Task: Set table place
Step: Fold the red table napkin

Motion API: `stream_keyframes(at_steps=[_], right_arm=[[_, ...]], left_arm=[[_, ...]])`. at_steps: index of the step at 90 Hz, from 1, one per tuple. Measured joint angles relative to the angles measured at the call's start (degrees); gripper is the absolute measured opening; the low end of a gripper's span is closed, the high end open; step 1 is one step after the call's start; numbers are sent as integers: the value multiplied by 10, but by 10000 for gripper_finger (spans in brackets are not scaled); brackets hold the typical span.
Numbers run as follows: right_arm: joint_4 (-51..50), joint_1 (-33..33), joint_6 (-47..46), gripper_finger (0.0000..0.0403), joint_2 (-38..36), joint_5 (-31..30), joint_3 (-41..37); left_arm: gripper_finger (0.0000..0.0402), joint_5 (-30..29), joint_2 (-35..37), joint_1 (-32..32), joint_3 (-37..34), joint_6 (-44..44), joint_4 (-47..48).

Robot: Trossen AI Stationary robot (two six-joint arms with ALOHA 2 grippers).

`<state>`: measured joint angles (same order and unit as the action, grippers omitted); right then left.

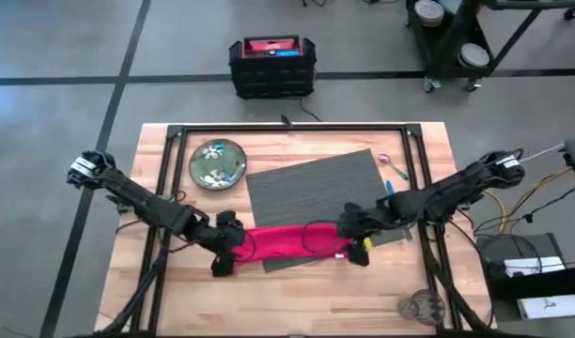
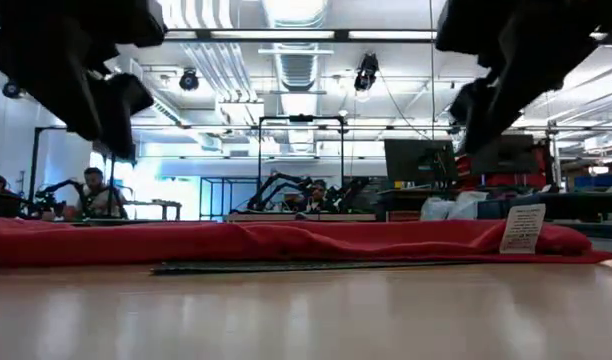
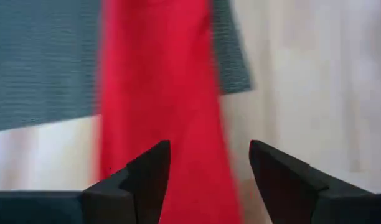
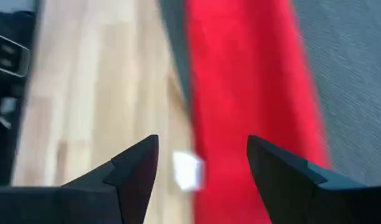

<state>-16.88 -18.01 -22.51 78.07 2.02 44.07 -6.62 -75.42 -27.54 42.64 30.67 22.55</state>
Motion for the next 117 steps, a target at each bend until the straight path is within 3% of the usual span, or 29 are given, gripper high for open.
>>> stream_keyframes(at_steps=[14,30,50,59,66,75,95,105,117], right_arm=[[6,-18,9,211,55,-52,-2],[26,-18,24,191,105,-65,-2],[30,-22,21,172,158,-54,2],[34,-26,17,165,166,-55,2],[33,-27,16,160,166,-55,2],[33,-27,15,155,163,-52,2],[34,-28,15,148,154,-37,1],[36,-28,19,145,154,-42,0],[37,-28,21,141,155,-45,0]], left_arm=[[179,24,-25,-7,-29,27,-13],[157,13,-30,-5,-29,14,18],[130,-118,-29,-2,-30,-2,142],[119,-191,-29,2,-29,0,174],[114,-215,-29,10,-29,0,179],[114,-187,-19,12,-12,-5,184],[124,10,24,30,-17,59,175],[129,21,30,30,-46,72,168],[134,22,32,31,-83,74,88]])
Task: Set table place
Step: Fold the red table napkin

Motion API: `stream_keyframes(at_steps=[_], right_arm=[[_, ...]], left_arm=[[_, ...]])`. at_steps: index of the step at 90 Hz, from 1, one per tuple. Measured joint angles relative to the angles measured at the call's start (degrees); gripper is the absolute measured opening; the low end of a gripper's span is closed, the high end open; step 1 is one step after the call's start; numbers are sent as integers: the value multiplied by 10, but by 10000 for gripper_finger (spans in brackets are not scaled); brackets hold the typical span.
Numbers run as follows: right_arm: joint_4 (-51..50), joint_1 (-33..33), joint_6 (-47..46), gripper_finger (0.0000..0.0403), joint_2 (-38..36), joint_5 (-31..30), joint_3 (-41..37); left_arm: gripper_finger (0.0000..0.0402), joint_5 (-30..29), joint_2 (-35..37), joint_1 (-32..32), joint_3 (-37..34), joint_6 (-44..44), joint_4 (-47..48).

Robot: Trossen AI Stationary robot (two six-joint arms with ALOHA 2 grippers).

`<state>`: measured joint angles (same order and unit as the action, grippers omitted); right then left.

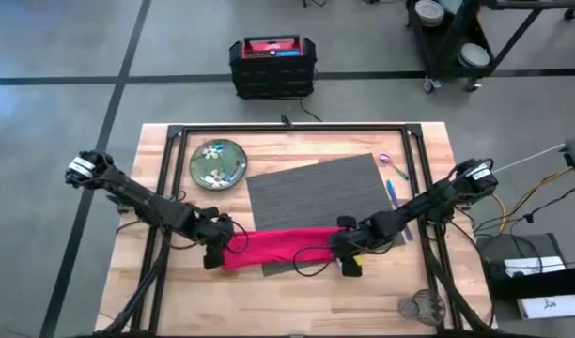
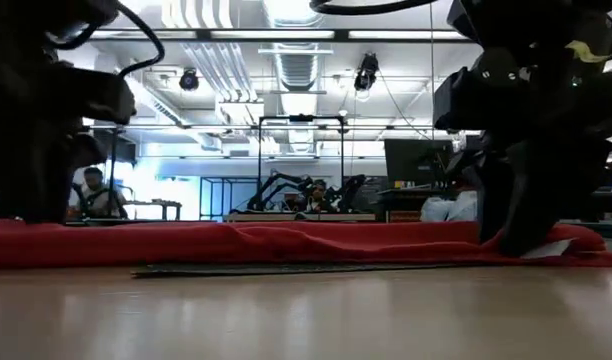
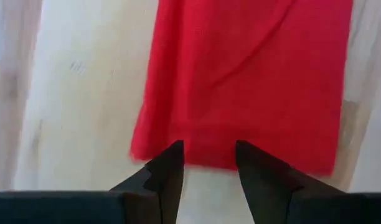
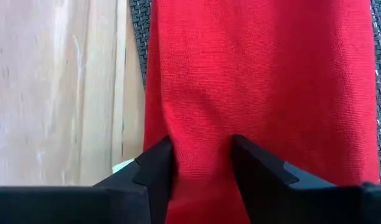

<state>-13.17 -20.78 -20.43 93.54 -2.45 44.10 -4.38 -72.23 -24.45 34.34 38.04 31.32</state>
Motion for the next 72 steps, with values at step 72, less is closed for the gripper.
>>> stream_keyframes(at_steps=[72], right_arm=[[4,0,-8,101,0,-7,0]], left_arm=[[72,-37,-2,7,-59,2,-61]])
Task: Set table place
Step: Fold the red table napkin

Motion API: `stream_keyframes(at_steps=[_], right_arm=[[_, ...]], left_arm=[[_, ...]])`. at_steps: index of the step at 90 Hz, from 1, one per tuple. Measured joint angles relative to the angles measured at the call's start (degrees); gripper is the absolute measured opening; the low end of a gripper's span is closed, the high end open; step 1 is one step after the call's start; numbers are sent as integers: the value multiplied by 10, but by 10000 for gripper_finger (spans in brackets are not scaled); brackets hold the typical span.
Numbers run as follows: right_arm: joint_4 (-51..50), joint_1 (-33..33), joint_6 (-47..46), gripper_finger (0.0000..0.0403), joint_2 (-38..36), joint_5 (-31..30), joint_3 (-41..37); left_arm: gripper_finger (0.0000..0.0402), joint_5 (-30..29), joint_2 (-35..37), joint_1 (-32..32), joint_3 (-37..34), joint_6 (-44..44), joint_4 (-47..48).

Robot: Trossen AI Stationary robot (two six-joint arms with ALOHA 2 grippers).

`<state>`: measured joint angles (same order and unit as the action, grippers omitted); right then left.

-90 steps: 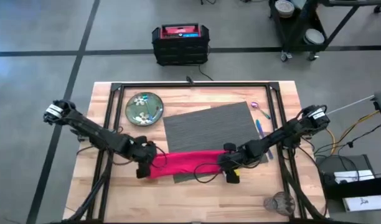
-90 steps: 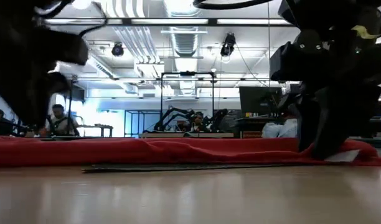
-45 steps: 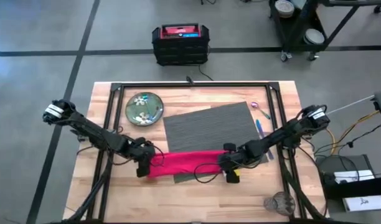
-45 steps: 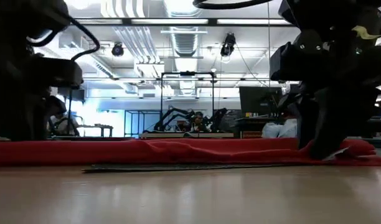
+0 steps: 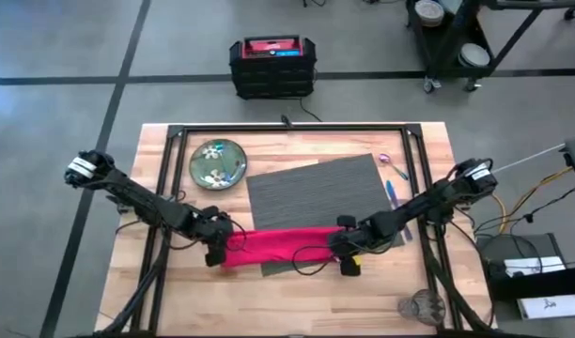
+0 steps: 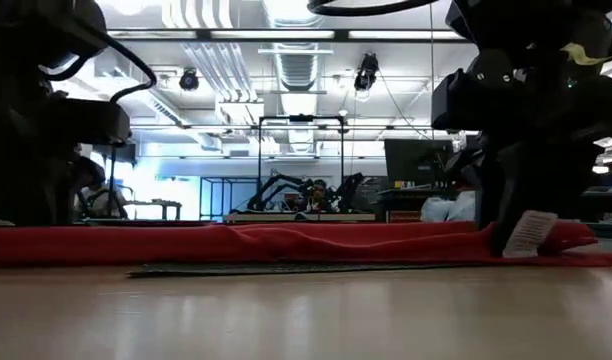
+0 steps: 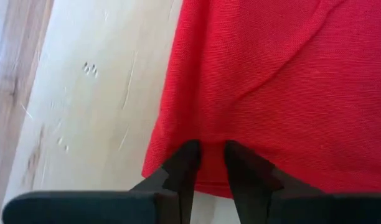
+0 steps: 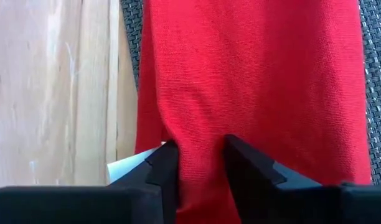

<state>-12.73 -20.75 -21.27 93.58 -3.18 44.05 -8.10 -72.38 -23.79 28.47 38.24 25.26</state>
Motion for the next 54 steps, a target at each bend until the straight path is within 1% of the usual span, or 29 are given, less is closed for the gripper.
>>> stream_keyframes(at_steps=[15,24,30,34,42,54], right_arm=[[-1,0,-2,96,0,0,0],[-1,0,-2,98,0,0,0],[-1,0,-2,104,0,1,0],[-1,0,-7,107,0,3,0],[-1,0,-25,115,0,10,0],[-1,-2,-34,124,0,14,0]], left_arm=[[65,-1,0,0,0,-2,0],[38,-1,1,0,3,-2,6],[14,-2,2,0,15,-2,23],[6,-4,2,0,25,-8,34],[7,-8,3,0,47,-19,57],[2,-41,3,0,78,-42,100]])
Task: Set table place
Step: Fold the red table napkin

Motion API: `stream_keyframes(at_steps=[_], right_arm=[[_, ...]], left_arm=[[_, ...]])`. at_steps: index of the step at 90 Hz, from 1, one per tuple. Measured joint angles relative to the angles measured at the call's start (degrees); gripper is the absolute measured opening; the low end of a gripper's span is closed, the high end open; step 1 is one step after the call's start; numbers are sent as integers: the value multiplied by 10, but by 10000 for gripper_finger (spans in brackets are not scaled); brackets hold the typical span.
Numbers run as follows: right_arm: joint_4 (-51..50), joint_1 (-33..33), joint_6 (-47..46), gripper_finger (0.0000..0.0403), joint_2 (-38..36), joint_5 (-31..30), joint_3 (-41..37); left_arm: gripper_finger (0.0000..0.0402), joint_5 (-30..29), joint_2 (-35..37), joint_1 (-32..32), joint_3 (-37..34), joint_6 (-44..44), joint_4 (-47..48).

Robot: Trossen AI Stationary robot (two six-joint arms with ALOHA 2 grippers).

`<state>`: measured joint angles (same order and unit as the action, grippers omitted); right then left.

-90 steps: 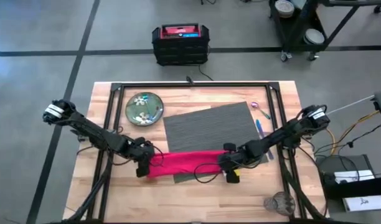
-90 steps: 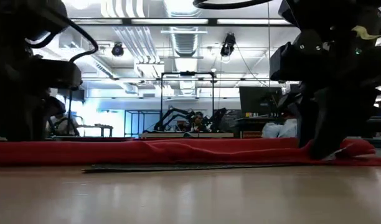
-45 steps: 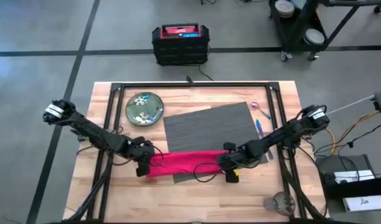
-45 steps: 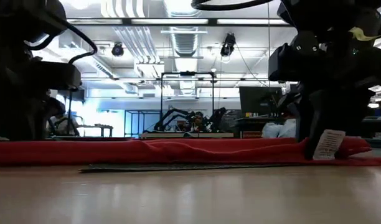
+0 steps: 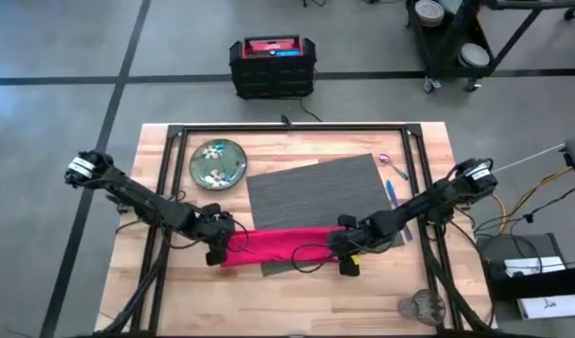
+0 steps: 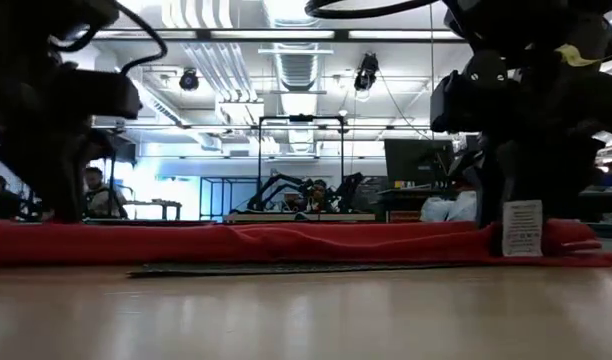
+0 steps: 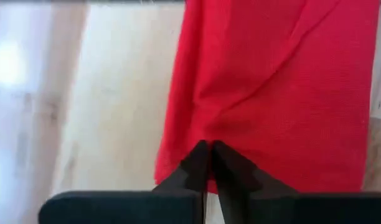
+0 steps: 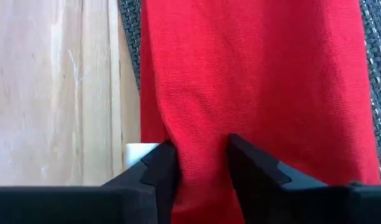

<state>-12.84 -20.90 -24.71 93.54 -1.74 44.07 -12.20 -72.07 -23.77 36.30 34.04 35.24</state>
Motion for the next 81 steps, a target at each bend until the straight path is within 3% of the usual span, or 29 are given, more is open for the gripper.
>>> stream_keyframes(at_steps=[17,51,64,81], right_arm=[[-1,-2,0,131,0,1,0],[-4,-2,-5,112,0,4,0],[-4,-2,-23,129,-3,9,0],[-15,-2,-24,175,-29,23,6]], left_arm=[[1,-38,0,0,8,6,49],[8,-34,-2,0,-9,19,48],[40,-18,-2,0,12,6,53],[110,0,-2,0,52,-3,113]])
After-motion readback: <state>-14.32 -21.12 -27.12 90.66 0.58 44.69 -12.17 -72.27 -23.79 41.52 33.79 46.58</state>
